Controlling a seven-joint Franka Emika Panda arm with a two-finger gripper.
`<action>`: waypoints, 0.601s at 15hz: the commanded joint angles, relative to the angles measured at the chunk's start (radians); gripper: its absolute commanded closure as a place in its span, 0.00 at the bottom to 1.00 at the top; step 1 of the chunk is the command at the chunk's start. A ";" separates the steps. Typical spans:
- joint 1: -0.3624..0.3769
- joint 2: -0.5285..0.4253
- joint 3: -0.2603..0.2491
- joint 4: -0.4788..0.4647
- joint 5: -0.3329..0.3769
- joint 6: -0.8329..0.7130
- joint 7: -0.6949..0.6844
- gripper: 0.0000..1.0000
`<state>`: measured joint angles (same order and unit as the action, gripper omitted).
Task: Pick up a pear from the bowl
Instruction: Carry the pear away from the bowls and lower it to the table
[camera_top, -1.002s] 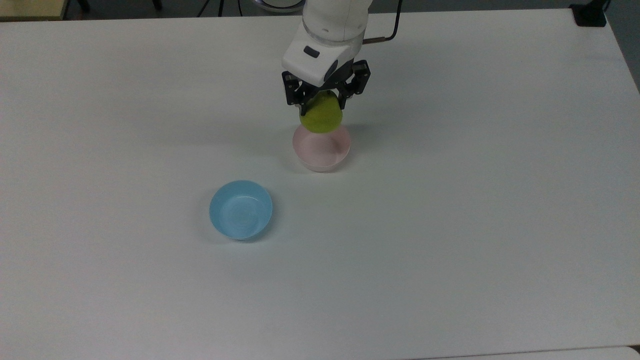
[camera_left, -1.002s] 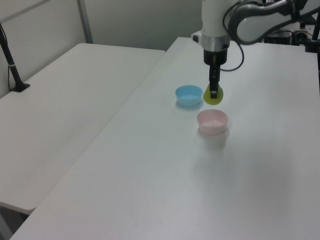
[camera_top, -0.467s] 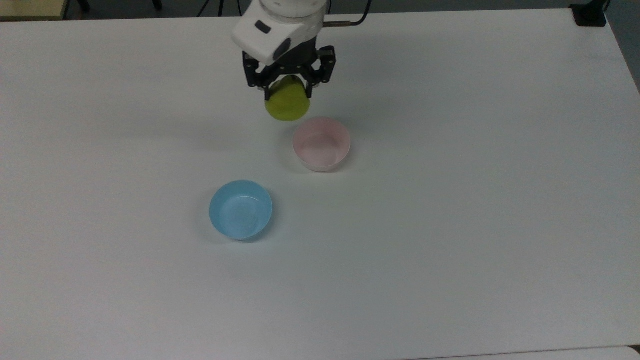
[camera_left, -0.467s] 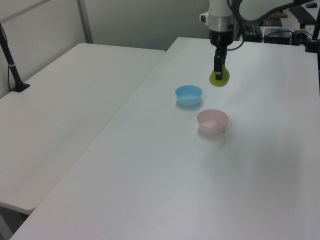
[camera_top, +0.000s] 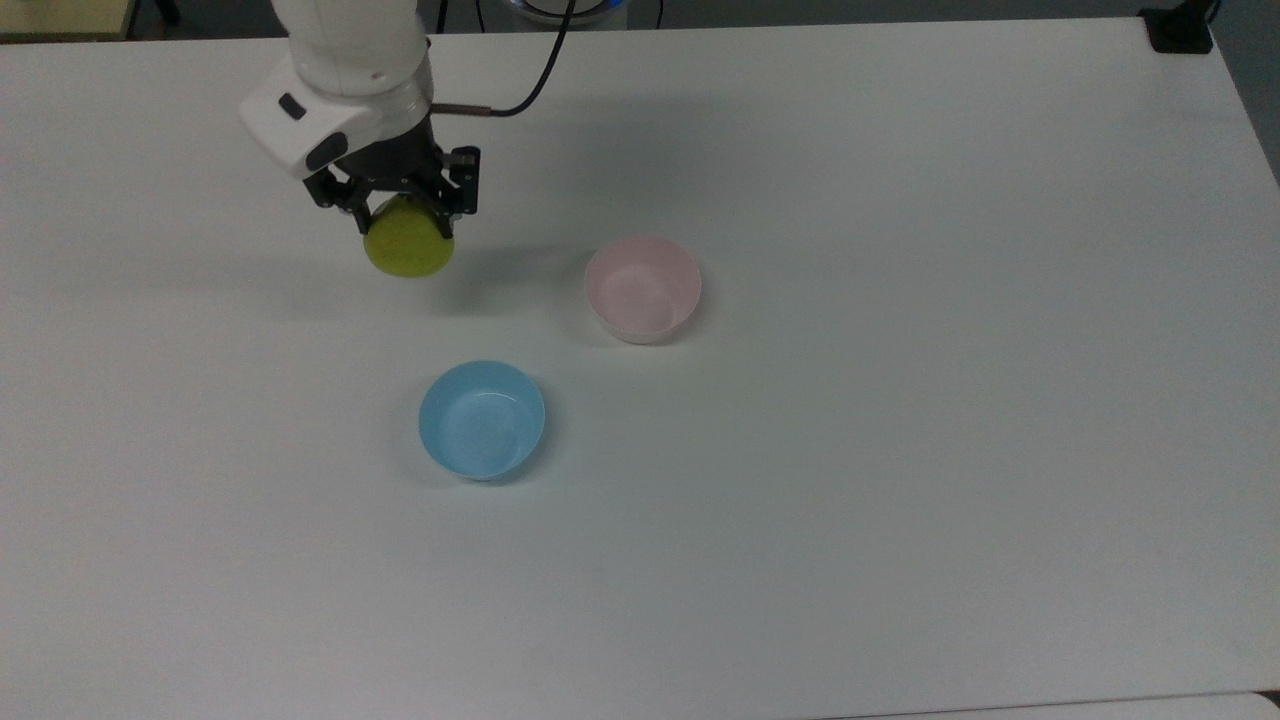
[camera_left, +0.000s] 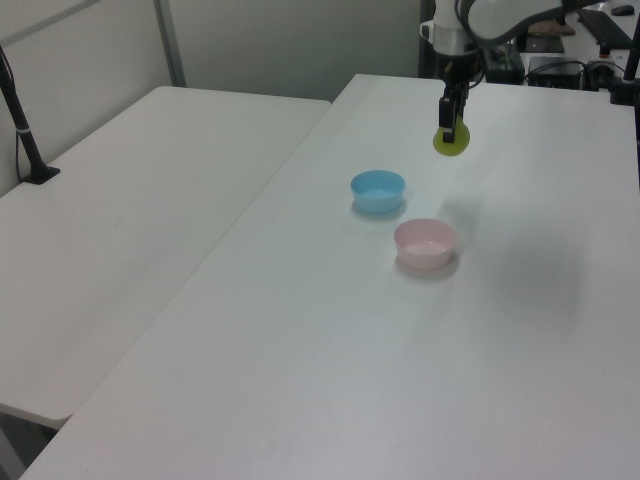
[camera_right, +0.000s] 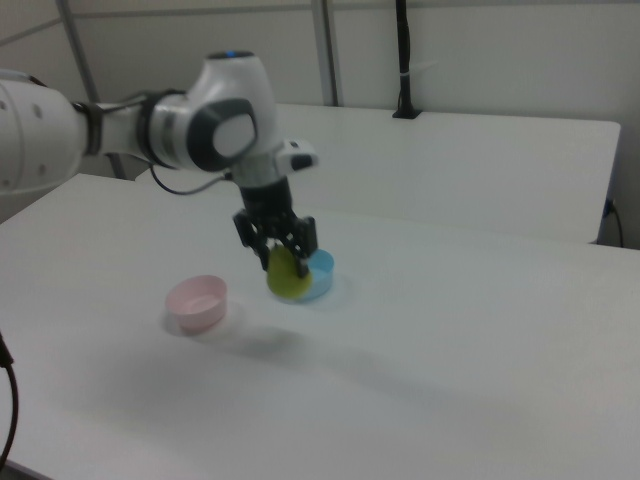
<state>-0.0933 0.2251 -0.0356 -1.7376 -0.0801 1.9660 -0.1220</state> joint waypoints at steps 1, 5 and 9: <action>-0.029 0.074 0.002 -0.013 -0.009 0.089 -0.024 0.60; -0.031 0.117 0.002 -0.020 -0.010 0.111 -0.024 0.54; -0.031 0.126 0.002 -0.045 -0.010 0.149 -0.024 0.41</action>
<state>-0.1265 0.3664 -0.0340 -1.7446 -0.0801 2.0656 -0.1319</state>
